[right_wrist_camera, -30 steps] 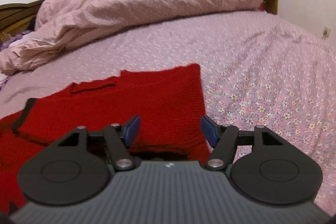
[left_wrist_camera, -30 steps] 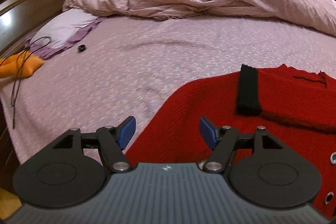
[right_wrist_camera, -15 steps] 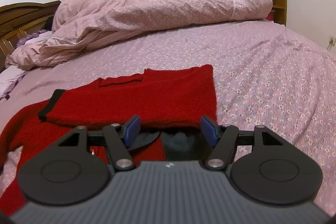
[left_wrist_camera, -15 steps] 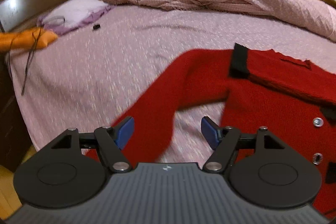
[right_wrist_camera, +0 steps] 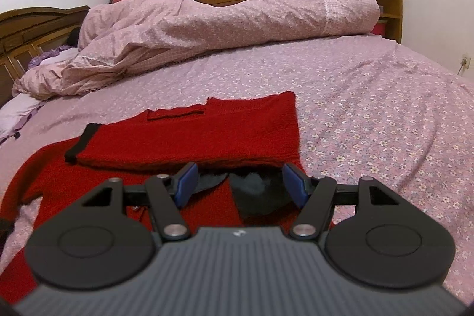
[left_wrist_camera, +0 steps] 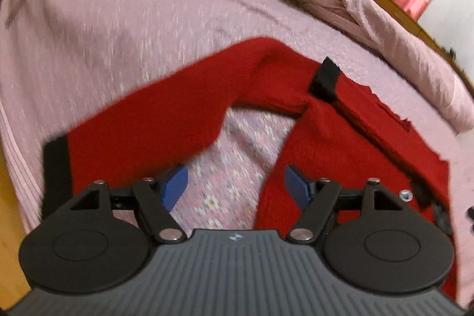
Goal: Fold small clothes
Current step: 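Move the left gripper to the other sleeve's black cuff and grasp it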
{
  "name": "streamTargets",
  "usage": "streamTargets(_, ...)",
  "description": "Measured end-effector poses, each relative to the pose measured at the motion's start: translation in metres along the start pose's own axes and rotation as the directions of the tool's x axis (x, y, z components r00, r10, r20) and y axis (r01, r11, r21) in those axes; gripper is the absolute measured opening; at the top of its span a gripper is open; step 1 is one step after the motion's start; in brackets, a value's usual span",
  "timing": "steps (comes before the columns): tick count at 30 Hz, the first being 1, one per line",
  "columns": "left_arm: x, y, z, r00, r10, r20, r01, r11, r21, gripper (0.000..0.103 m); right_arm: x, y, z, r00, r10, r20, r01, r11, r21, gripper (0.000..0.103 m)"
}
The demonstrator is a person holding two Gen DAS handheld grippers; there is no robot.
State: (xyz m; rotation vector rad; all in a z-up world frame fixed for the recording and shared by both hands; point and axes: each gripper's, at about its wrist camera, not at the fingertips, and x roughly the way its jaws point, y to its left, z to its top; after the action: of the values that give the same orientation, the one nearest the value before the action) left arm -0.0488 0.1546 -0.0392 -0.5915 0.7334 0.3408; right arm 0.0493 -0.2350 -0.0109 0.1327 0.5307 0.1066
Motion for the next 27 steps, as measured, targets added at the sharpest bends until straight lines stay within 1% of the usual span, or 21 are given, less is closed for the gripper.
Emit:
streamTargets(1, 0.002, 0.003, -0.001, 1.000, -0.017, -0.010, 0.017, 1.000, -0.026, 0.078, 0.000, 0.000, 0.000, 1.000, -0.001, -0.002, 0.001, 1.000, 0.001, 0.066)
streamTargets(2, 0.004, 0.002, -0.002, 1.000, -0.022, -0.002, 0.022, 0.999, -0.034, 0.079, -0.001, 0.000, -0.001, 1.000, -0.001, -0.003, 0.001, 1.000, 0.002, 0.066)
streamTargets(4, 0.005, 0.002, -0.002, 0.999, -0.033, 0.017, 0.033, 0.998, -0.046, 0.080, -0.001, 0.000, -0.002, 1.000, 0.003, -0.006, -0.003, 1.000, 0.001, 0.066)
streamTargets(6, 0.008, 0.004, -0.001, 0.997, -0.054, 0.046, 0.057, 0.995, -0.078, 0.081, -0.001, 0.001, -0.004, 1.000, 0.004, -0.012, -0.004, 1.000, -0.001, 0.066)
streamTargets(7, 0.009, 0.007, 0.001, 0.997, -0.052, 0.064, 0.059, 0.994, -0.097, 0.081, 0.000, 0.001, -0.004, 1.000, 0.004, -0.016, -0.004, 1.000, -0.001, 0.066)
streamTargets(11, 0.017, 0.021, 0.011, 0.995, 0.026, 0.097, -0.007, 0.982, -0.187, 0.081, 0.000, 0.002, -0.007, 1.000, 0.007, -0.023, -0.006, 1.000, 0.006, 0.066)
streamTargets(15, 0.016, 0.028, 0.020, 0.987, 0.071, 0.145, -0.036, 0.973, -0.227, 0.081, -0.001, 0.002, -0.008, 1.000, 0.002, -0.022, -0.002, 1.000, 0.002, 0.066)
streamTargets(20, 0.012, 0.030, 0.026, 0.980, 0.065, 0.186, -0.017, 0.969, -0.247, 0.081, 0.003, 0.002, -0.012, 0.999, 0.002, -0.041, -0.001, 1.000, 0.008, 0.066)
streamTargets(23, 0.002, 0.040, 0.021, 0.977, 0.061, 0.205, 0.005, 0.951, -0.308, 0.081, 0.003, 0.003, -0.014, 0.999, 0.003, -0.049, -0.003, 1.000, 0.005, 0.066)
streamTargets(27, -0.005, 0.052, 0.017, 0.974, 0.056, 0.220, 0.044, 0.905, -0.424, 0.081, 0.003, 0.004, -0.015, 0.999, 0.004, -0.054, -0.003, 1.000, 0.001, 0.066)
